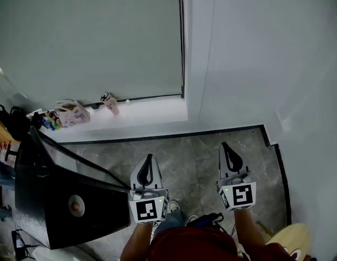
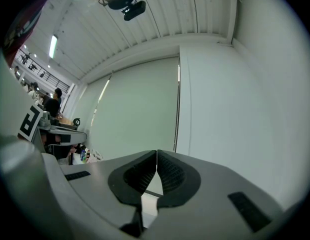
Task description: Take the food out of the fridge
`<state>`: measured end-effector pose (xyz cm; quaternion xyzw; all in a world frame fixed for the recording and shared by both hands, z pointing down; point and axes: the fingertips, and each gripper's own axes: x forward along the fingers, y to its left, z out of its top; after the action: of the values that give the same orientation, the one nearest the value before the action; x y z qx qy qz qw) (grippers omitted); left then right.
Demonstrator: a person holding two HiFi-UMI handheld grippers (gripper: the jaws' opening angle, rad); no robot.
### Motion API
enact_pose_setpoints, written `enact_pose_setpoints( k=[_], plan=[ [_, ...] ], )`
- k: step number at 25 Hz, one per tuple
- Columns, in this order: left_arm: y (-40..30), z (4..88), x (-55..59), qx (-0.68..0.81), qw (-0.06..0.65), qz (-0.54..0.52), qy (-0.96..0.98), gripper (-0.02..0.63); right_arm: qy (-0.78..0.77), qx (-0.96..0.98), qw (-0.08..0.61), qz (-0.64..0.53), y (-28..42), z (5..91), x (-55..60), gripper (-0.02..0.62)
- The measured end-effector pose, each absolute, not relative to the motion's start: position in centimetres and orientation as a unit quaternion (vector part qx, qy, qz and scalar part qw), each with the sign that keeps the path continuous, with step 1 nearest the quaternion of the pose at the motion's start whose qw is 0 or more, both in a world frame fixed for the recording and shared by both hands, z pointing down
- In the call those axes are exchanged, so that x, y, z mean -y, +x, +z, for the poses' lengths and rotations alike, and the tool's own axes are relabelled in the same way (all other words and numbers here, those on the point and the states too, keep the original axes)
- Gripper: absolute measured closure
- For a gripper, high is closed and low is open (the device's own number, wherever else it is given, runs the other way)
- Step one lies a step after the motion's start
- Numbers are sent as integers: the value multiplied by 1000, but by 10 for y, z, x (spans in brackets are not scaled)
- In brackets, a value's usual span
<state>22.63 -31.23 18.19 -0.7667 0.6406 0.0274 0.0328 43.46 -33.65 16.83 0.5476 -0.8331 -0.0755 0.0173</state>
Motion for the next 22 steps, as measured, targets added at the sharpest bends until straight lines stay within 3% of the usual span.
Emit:
enact_pose_setpoints(
  k=[10,22],
  plan=[
    [109,167,338,-719,44,31,-692,592,434,897,-1,-87,296,153,400,574],
    [-45,162,267,-861,49,10,-505,592,216,973,-28,-78,91,151,404,575]
  ],
)
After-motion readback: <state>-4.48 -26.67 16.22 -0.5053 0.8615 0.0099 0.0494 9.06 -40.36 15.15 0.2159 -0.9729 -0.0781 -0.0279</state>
